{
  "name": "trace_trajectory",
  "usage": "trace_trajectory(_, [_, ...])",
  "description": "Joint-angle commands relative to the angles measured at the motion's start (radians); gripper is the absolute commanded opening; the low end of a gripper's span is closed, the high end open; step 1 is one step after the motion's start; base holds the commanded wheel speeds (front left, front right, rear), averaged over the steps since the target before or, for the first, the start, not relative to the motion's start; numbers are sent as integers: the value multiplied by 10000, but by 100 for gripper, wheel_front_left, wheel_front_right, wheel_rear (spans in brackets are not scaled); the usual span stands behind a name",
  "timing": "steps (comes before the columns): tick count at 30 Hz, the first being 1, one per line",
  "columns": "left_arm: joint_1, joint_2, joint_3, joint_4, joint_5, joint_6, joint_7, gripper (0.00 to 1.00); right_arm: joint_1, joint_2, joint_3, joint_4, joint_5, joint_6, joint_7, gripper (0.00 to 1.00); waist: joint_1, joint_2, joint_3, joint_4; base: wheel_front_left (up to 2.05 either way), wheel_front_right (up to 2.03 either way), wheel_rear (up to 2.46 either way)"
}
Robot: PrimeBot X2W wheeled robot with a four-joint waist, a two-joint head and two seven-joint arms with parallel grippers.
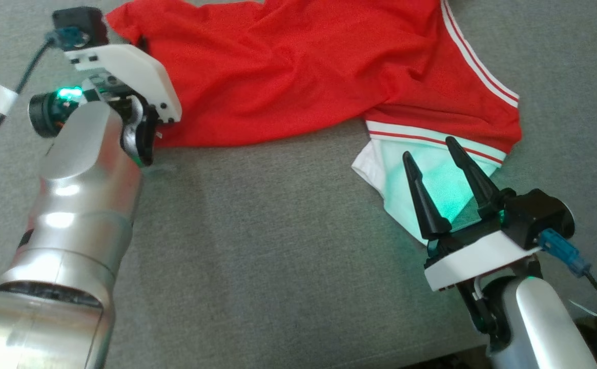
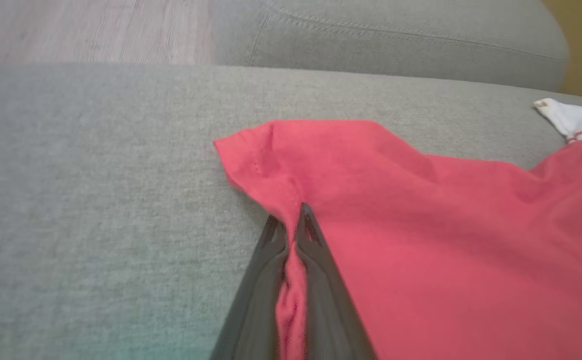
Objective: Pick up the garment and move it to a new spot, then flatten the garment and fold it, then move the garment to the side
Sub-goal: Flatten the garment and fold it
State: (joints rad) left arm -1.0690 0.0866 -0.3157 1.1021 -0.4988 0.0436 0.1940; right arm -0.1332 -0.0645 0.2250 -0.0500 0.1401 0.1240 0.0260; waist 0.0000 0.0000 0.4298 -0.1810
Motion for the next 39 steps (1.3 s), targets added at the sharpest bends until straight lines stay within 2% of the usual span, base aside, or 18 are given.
trace_trajectory(1, [-153, 371, 46, -177, 135, -71, -347, 0, -135, 114, 206, -367, 38, 67, -64, 100, 0, 0, 6, 87, 0, 0, 0])
trace_trajectory(10, [410, 14, -335, -1292, 394, -805, -3887, 0, -74, 102, -11, -348, 29, 67, -28, 100, 0, 0, -555, 967, 0, 0, 0])
trace_trajectory(13, [1241, -192, -505, -2466, 218, -1149, -4357, 0, 39, 62, -182, -378, 52, 67, 33, 100, 0, 0, -852, 1425, 0, 0, 0])
trace_trajectory(14, [1241, -192, -505, -2466, 218, -1149, -4357, 0, 39, 62, -182, -378, 52, 67, 33, 100, 0, 0, -852, 1425, 0, 0, 0])
trace_trajectory(17, [2623, -293, -907, -4212, 28, -1311, -4455, 0, 174, 14, -333, -386, 106, 67, 103, 100, 0, 0, -1228, 1857, 0, 0, 0])
trace_trajectory(20, [4363, -325, -1396, -6386, -264, -1198, -4077, 0, 321, 2, -511, -415, 128, 67, 143, 100, 0, 0, -1603, 2257, 0, 0, 0])
trace_trajectory(22, [5575, -325, -1707, -8101, -427, -880, -3523, 0, 436, -3, -717, -461, 150, 67, 178, 100, 0, 0, -1788, 2512, 0, 0, 0])
trace_trajectory(27, [8495, -264, -2586, -12529, -1547, -151, -1476, 0, 622, 3, -1031, -590, 158, 67, 243, 100, 0, 0, -2011, 2897, 0, 0, 0])
trace_trajectory(31, [9690, -155, -3302, -15245, -2308, 318, -155, 0, 673, 13, -1184, -652, 170, 67, 205, 100, 0, 0, -2065, 2985, 0, 0, 0])
trace_trajectory(33, [9910, -137, -3381, -15872, -2674, 488, 223, 0, 679, 24, -1214, -659, 171, 67, 174, 100, 0, 0, -2052, 2949, 0, 0, 0])
trace_trajectory(35, [9779, 38, -3047, -15756, -2640, 609, 295, 0, 646, 39, -1181, -668, 177, 67, 152, 100, 0, 0, -1998, 2866, 0, 0, 0])
trace_trajectory(39, [8944, 341, -2040, -13837, -2354, 556, -156, 0, 503, 59, -991, -702, 208, 67, 128, 100, 0, 0, -1756, 2599, 0, 0, 0])
